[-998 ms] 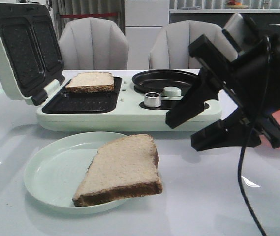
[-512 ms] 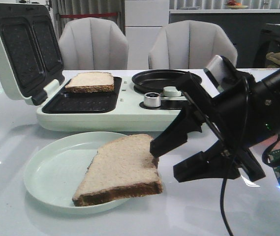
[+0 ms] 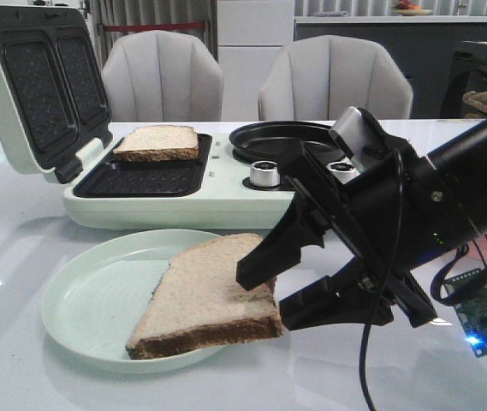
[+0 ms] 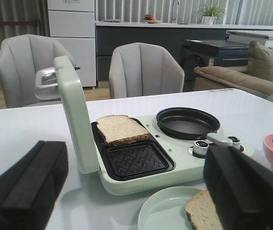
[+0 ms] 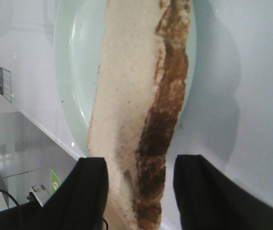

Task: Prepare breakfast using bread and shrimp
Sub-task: 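Reach the right gripper to the remaining bread slice and grasp it, then lift the bread slice with the right gripper toward the sandwich maker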

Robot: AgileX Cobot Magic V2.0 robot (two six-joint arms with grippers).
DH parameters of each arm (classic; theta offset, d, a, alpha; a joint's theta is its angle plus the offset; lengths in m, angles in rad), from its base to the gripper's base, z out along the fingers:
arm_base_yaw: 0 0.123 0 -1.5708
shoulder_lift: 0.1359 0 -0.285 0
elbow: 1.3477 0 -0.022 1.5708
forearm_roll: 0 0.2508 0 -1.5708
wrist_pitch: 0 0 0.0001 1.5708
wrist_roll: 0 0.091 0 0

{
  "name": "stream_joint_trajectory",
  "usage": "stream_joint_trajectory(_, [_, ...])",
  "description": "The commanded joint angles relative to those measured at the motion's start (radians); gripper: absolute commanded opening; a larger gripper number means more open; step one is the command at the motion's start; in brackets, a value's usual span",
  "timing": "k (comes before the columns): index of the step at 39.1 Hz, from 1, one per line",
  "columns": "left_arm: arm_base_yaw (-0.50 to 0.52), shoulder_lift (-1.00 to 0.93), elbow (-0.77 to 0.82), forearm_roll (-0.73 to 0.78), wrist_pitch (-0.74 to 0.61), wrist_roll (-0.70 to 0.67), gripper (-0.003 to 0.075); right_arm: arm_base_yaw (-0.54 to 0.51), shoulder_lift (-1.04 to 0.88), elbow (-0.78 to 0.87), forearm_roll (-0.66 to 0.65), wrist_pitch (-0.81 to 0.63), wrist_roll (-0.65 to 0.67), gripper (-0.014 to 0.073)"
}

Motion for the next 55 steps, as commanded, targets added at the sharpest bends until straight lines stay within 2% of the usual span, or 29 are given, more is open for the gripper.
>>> stream_joint_trajectory(1, [-0.005,0.01,-0.026,-0.012,-0.088,0.0,0.0618,0.001,-0.032,-0.023,0.052,0.02,-0.015,0.0433])
stream_joint_trajectory(13, [-0.005,0.01,-0.026,-0.012,-0.088,0.0,0.0618,0.001,0.028,-0.025,0.126,0.092,-0.036,0.0433])
stream_joint_trajectory(20, [-0.005,0.01,-0.026,-0.012,-0.088,0.0,0.0618,0.001,0.067,-0.038,0.141,0.147,-0.069,0.0433])
stream_joint_trajectory(31, [-0.005,0.01,-0.026,-0.012,-0.088,0.0,0.0618,0.001,0.077,-0.044,0.14,0.157,-0.07,0.0424])
stream_joint_trajectory(42, [-0.005,0.01,-0.026,-0.012,-0.088,0.0,0.0618,0.001,0.077,-0.044,0.14,0.187,-0.079,0.0195])
stream_joint_trajectory(55, [-0.005,0.01,-0.026,-0.012,-0.088,0.0,0.0618,-0.014,0.077,-0.044,0.14,0.218,-0.105,0.0185])
